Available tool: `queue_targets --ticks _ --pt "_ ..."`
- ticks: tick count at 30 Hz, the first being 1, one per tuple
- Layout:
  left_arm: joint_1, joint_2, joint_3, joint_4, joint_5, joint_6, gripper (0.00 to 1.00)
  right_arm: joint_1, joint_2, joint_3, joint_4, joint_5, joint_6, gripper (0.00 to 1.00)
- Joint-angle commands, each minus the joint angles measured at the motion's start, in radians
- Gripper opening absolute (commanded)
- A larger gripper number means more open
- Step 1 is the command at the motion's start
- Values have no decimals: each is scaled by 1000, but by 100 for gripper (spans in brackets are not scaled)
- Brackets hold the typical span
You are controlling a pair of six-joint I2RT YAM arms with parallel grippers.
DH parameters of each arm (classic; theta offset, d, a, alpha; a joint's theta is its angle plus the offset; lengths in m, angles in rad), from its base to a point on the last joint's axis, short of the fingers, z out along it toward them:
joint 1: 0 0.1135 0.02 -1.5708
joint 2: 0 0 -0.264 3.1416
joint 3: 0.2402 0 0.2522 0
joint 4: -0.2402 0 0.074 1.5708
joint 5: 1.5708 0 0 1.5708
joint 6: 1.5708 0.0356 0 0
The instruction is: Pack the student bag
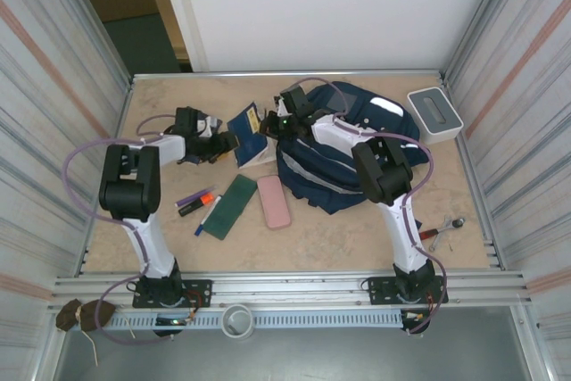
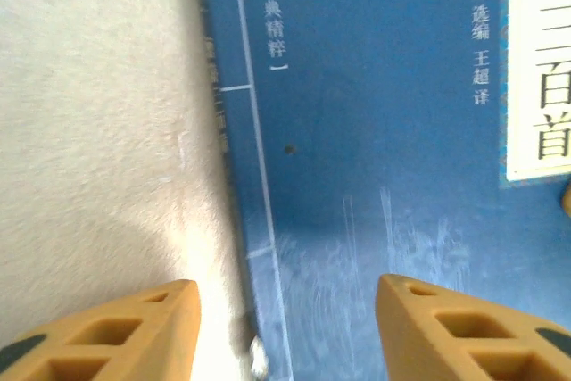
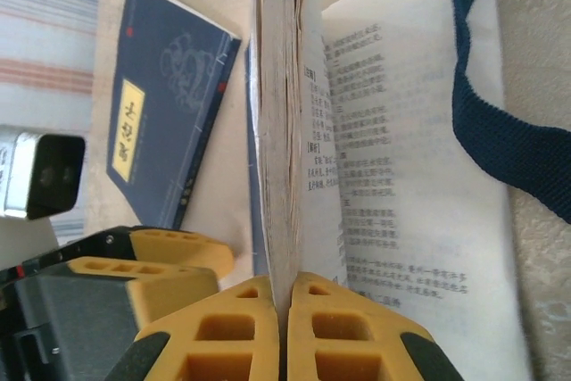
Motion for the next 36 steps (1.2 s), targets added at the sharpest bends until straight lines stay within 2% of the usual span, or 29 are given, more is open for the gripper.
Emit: queue_targets --ticks 1,7,13,16,21,24,28,34,36 --pt "35 -135 -51 103 54 -77 61 -28 -104 -6 106 -76 78 0" --pt "56 -261 -119 212 117 -221 72 -45 -182 -37 250 -167 201 0" --pt "57 -361 -192 399 213 -425 82 -44 -276 -123 362 -179 284 0" --pt "48 -395 -192 393 219 -446 88 -41 -311 -178 460 -184 350 0" --pt "0 -419 -186 404 224 -463 88 -28 -343 -224 537 -179 424 0" --pt "-29 -424 -192 481 236 -513 78 -22 -357 -251 555 -162 435 0" --pt "-48 -439 -180 493 221 -528 48 -22 -371 -287 575 -147 439 0" --pt "-52 -464 -156 444 205 -487 14 -45 -407 -362 544 -138 369 0" --pt "-52 -482 -144 398 210 -448 7 -69 -452 -407 482 -133 274 10"
